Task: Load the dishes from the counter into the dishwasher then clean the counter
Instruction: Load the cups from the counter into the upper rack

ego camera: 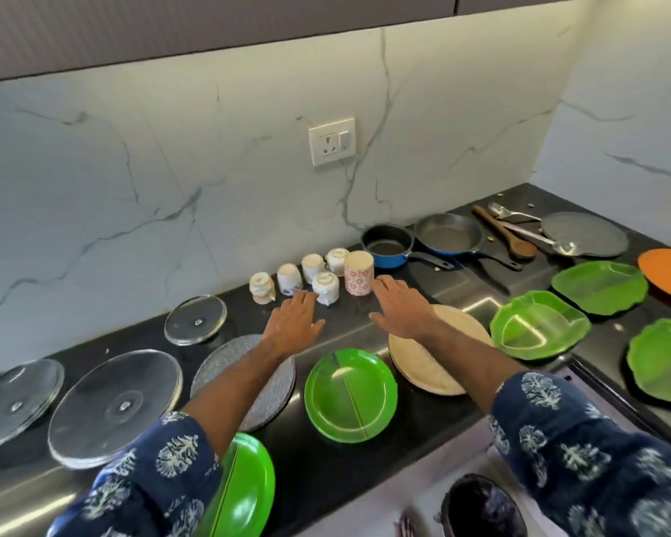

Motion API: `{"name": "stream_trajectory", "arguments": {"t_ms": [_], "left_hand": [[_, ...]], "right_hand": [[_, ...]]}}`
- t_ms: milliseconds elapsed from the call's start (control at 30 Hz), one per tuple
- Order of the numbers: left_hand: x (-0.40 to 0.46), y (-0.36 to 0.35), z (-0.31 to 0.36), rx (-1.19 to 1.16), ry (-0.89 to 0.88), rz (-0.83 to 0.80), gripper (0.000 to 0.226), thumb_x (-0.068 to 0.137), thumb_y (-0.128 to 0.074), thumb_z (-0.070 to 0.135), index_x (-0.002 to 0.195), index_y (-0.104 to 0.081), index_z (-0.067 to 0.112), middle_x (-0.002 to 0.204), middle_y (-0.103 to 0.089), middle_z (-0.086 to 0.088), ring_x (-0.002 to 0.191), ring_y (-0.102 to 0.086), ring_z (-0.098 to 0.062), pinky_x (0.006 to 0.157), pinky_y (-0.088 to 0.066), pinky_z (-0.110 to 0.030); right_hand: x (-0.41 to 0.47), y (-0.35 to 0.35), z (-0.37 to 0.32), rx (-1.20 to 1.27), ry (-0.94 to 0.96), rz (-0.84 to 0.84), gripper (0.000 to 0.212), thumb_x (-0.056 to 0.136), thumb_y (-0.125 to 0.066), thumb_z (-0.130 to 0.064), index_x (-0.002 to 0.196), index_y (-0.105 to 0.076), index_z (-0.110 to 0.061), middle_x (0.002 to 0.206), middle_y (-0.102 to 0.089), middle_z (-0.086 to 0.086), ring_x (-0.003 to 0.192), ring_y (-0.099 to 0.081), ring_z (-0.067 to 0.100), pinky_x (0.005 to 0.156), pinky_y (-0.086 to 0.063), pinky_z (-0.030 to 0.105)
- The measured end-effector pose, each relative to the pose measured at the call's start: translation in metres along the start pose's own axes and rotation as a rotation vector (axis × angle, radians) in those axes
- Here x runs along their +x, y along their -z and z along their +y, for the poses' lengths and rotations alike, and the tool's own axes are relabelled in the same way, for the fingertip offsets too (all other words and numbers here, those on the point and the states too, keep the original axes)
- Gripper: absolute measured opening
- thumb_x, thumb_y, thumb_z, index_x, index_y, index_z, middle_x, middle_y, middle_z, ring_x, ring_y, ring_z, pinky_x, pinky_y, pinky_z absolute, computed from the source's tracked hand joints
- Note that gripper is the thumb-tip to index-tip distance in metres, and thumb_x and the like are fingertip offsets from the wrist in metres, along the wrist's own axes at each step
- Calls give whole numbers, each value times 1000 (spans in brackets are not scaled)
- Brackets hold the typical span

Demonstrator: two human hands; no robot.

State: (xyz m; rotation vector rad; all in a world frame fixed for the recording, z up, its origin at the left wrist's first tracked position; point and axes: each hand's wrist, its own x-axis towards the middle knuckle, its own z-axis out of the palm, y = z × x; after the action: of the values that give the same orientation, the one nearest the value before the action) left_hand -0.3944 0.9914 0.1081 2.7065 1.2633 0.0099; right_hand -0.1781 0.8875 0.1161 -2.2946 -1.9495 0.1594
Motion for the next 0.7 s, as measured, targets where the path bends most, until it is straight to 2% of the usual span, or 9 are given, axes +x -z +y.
{"name": "stream_trajectory", "arguments": {"t_ms": [167,267,400,467,567,700], "left_hand": [[81,-7,-12,-25,60,-35,62,89,-47,53,137,-41,14,136,-49,-12,118,-54,-37,90,-50,-52],[113,-17,-9,-51,90,-79,62,92,-53,47,143,-37,16,145,-43,-11,124,-50,-36,96,-46,-51],[144,-33,-6,-56,154,-106,72,92,-56,49,149,-29,16,152,-36,-11,128,-48,-36,99,-44,-54],[156,-41,-8,-52,182,-117,75,91,-57,51,152,-27,18,153,-35,-11,129,-48,-36,101,-43,-55],[165,-52,-9,-74,199,-127,76,91,-60,48,152,-26,18,152,-36,-12,131,-47,-35,103,-42,-54],[175,-67,-11,-161,198,-74,75,88,-67,41,149,-32,17,145,-37,-12,126,-51,-32,102,-48,-46]], "right_hand": [[85,-8,25,-3,21,21,66,89,-60,-44,142,-34,-15,143,-38,11,118,-49,35,87,-48,47],[123,-17,38,-42,19,11,68,88,-59,-48,142,-35,-15,141,-39,10,116,-50,35,84,-47,46],[164,-26,54,0,9,-68,81,86,-62,-53,149,-26,-16,151,-29,11,126,-43,40,94,-43,49],[180,-30,60,50,1,-89,87,84,-62,-58,150,-23,-18,151,-30,10,128,-42,40,96,-42,50],[192,-38,62,101,9,-119,89,81,-64,-59,149,-24,-19,144,-38,11,126,-46,39,94,-46,50],[202,-52,63,175,31,-138,71,81,-64,-53,135,-35,-17,124,-44,11,109,-58,38,86,-53,49]]}}
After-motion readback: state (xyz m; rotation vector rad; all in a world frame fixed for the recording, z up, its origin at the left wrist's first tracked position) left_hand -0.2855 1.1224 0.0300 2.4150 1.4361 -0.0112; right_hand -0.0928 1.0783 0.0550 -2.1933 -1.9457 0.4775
